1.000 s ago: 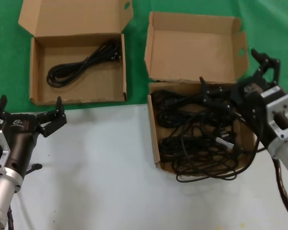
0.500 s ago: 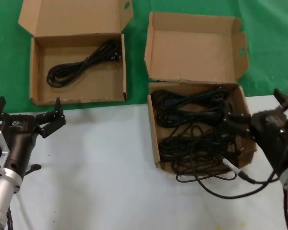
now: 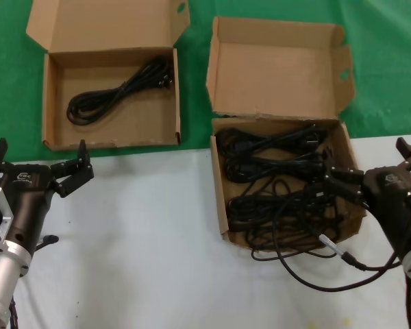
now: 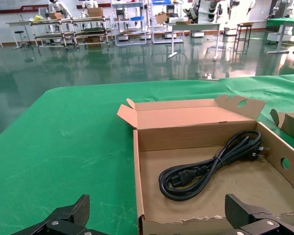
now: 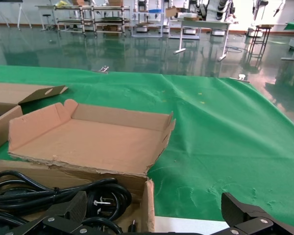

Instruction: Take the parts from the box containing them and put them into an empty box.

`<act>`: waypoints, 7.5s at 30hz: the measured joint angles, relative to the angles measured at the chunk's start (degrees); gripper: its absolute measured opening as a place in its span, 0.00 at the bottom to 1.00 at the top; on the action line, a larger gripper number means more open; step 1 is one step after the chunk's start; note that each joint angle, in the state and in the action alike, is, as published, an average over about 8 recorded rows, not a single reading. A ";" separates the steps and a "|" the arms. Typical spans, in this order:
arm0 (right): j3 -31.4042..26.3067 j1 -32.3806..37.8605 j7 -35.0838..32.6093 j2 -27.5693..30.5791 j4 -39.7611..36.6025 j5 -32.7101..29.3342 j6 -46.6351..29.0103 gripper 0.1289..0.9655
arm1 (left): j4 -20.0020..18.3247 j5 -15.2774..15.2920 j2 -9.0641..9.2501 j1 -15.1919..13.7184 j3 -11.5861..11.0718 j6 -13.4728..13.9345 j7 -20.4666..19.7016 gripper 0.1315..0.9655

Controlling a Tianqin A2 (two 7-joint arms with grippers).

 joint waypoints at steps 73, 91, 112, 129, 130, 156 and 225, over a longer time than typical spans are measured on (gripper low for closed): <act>0.00 0.00 0.00 0.00 0.00 0.00 0.00 1.00 | 0.00 0.00 0.00 0.00 0.00 0.00 0.00 1.00; 0.00 0.00 0.00 0.00 0.00 0.00 0.00 1.00 | 0.00 0.00 0.00 0.00 0.00 0.00 0.00 1.00; 0.00 0.00 0.00 0.00 0.00 0.00 0.00 1.00 | 0.00 0.00 0.00 0.00 0.00 0.00 0.00 1.00; 0.00 0.00 0.00 0.00 0.00 0.00 0.00 1.00 | 0.00 0.00 0.00 0.00 0.00 0.00 0.00 1.00; 0.00 0.00 0.00 0.00 0.00 0.00 0.00 1.00 | 0.00 0.00 0.00 0.00 0.00 0.00 0.00 1.00; 0.00 0.00 0.00 0.00 0.00 0.00 0.00 1.00 | 0.00 0.00 0.00 0.00 0.00 0.00 0.00 1.00; 0.00 0.00 0.00 0.00 0.00 0.00 0.00 1.00 | 0.00 0.00 0.00 0.00 0.00 0.00 0.00 1.00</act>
